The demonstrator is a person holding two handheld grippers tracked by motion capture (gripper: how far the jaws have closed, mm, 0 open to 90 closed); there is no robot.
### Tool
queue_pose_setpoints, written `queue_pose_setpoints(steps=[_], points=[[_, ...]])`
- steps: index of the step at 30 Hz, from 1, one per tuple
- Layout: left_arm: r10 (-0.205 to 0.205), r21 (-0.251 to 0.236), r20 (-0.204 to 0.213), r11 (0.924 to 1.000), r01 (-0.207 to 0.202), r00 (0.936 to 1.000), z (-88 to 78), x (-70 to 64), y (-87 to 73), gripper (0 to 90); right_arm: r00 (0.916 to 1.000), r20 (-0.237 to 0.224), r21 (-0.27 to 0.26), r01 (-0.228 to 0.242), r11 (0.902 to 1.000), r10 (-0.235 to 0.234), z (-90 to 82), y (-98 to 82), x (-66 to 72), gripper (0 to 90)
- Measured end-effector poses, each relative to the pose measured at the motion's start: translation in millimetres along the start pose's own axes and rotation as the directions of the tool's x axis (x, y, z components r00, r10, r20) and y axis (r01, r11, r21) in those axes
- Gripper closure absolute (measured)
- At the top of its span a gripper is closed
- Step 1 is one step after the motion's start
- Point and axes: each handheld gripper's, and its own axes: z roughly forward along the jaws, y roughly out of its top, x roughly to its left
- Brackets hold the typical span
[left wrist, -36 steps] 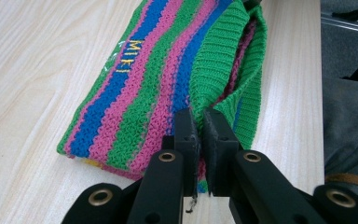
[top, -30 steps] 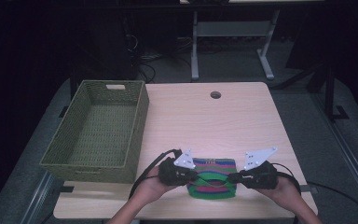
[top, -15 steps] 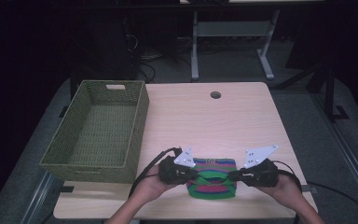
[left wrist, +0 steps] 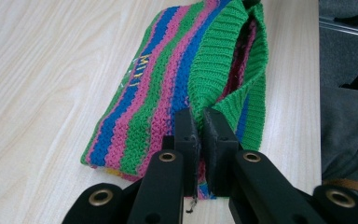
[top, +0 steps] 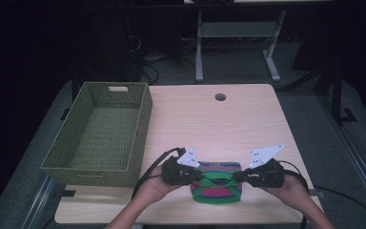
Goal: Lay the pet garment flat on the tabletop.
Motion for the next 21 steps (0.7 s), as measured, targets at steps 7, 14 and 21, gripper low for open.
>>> queue_pose_setpoints(steps=[7,14,21], points=[[-0.011,-0.005,-0.003,0.9999,0.011,0.9999,-1.5,2.7,1.8,84.8,1.0,0.0,-0.002,-0.005,1.0,0.005,-1.5,3.5,-2.5,85.7],[-0.027,-0.013,0.0,0.9995,0.027,0.9996,-2.1,5.9,2.3,84.9,1.0,0.002,-0.004,0.006,1.0,-0.006,-2.2,6.7,-5.1,85.7],[-0.028,-0.012,0.001,0.9995,0.028,0.9996,-3.1,8.3,4.0,84.8,1.0,0.0,-0.002,0.0,1.0,0.0,-3.5,9.8,-6.7,85.7]])
